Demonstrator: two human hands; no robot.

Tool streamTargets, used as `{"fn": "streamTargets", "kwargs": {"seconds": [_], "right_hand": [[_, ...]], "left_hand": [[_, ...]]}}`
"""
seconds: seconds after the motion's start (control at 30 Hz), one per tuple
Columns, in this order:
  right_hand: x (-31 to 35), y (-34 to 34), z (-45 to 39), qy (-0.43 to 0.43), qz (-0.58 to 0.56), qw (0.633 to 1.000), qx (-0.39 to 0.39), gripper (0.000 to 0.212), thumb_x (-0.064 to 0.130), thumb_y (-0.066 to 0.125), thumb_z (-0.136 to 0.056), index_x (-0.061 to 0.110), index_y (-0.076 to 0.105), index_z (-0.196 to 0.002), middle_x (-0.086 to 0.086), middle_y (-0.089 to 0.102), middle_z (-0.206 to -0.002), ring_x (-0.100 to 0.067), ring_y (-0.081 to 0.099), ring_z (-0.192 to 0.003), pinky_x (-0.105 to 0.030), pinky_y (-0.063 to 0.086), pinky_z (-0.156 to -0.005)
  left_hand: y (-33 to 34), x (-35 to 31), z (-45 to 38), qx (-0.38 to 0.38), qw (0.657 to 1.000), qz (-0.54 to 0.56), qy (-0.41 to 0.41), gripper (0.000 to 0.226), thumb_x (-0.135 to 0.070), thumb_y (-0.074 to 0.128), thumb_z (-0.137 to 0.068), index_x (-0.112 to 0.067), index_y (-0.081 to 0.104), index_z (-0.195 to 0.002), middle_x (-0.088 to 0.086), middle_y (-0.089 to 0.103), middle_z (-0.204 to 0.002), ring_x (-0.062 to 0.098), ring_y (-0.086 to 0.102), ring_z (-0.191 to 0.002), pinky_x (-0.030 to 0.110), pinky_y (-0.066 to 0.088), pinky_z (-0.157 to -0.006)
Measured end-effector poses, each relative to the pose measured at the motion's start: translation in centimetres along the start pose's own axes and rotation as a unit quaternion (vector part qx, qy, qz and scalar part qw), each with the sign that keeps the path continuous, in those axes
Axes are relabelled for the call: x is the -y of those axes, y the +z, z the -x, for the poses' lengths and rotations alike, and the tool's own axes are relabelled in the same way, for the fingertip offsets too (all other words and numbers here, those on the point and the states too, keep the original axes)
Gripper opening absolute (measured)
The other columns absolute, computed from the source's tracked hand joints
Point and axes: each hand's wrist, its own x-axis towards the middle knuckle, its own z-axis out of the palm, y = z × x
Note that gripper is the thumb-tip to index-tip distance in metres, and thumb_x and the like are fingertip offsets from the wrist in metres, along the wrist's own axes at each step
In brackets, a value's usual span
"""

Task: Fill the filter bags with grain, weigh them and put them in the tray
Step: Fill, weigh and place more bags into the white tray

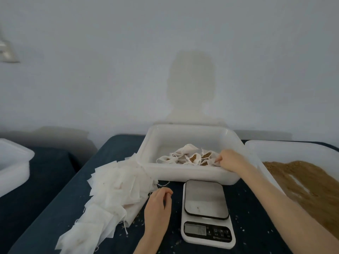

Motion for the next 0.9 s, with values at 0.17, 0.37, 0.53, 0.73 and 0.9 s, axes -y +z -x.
{"fn": "streamTargets", "kwargs": {"seconds": [0.17,0.37,0.53,0.73,0.9], "right_hand": [[0.6,-0.8,0.2,0.006,-0.019,0.997,-0.08,0.022,0.026,0.054,-0.087,0.015,0.073,-0.086,-0.003,0.071,-0.088,-0.023,0.066,-0.088,-0.029,0.045,-0.067],[5.1,-0.4,4.4,-0.095,-0.065,0.973,-0.201,0.024,0.027,0.046,-0.091,0.03,0.07,-0.092,0.007,0.068,-0.09,-0.018,0.06,-0.083,-0.029,0.046,-0.069],[10.0,2.6,7.9,-0.214,-0.065,0.962,-0.156,0.023,0.029,0.046,-0.091,0.033,0.069,-0.092,0.015,0.059,-0.081,-0.006,0.054,-0.074,-0.023,0.037,-0.061],[13.1,6.3,9.1,-0.258,-0.147,0.95,-0.096,0.025,0.027,0.047,-0.093,0.027,0.072,-0.095,0.016,0.061,-0.073,-0.001,0.052,-0.058,-0.015,0.045,-0.062],[15.2,7.3,9.2,-0.247,-0.211,0.944,-0.049,0.023,0.027,0.049,-0.094,0.03,0.071,-0.1,0.018,0.066,-0.082,-0.001,0.059,-0.073,-0.021,0.051,-0.075]], "left_hand": [[-1.0,-0.1,-0.9,-0.028,0.999,0.001,-0.037,0.015,-0.022,0.052,-0.097,-0.029,0.061,-0.106,-0.018,0.057,-0.087,0.0,0.05,-0.078,0.008,0.036,-0.062],[-5.7,2.3,-3.2,-0.124,0.976,-0.178,-0.03,0.029,-0.024,0.061,-0.092,-0.025,0.061,-0.121,-0.009,0.06,-0.122,0.01,0.051,-0.109,0.017,0.042,-0.083],[-8.4,5.2,-4.3,-0.027,0.95,-0.3,-0.078,0.016,-0.027,0.047,-0.097,-0.025,0.059,-0.108,-0.01,0.056,-0.114,0.011,0.047,-0.1,0.022,0.042,-0.071],[-9.8,5.5,-4.3,-0.057,0.957,-0.28,-0.055,0.029,-0.013,0.043,-0.097,-0.026,0.066,-0.109,-0.01,0.065,-0.1,0.012,0.055,-0.09,0.025,0.046,-0.069],[-11.3,3.6,-3.6,-0.181,0.973,-0.128,-0.061,0.025,-0.021,0.045,-0.098,-0.021,0.068,-0.107,-0.005,0.069,-0.094,0.012,0.056,-0.079,0.026,0.039,-0.065]]}}
